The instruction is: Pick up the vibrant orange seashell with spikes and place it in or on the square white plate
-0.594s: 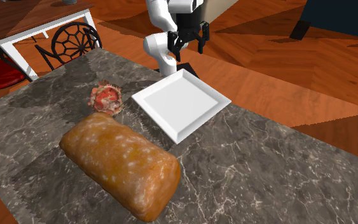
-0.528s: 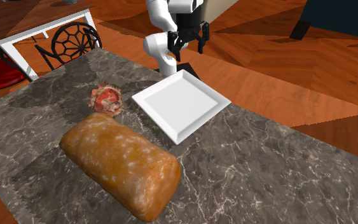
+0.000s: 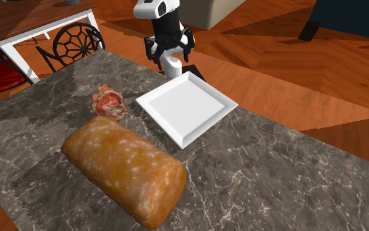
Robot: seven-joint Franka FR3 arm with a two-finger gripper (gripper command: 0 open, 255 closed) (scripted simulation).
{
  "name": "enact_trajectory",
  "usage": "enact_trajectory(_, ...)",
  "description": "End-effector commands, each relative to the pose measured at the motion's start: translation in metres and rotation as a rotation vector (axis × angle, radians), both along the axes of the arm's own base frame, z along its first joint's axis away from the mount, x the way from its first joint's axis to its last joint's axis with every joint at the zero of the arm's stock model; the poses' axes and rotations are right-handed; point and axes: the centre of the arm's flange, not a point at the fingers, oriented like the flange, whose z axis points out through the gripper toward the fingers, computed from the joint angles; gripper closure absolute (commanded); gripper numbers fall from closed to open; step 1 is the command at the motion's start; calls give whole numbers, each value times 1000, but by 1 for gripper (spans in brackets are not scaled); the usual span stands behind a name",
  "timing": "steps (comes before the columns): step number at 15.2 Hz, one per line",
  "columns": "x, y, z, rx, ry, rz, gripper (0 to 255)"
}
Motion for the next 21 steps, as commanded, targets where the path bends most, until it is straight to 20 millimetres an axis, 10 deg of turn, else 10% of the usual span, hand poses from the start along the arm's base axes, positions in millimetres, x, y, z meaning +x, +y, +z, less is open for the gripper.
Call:
enact_trajectory(1,5,-29,0,10,-5,-35,0)
enact_trajectory(15,-1,-219,-5,85,-40,-277,0)
enact_trajectory(21,3,-216,-31,85,-40,-277,0)
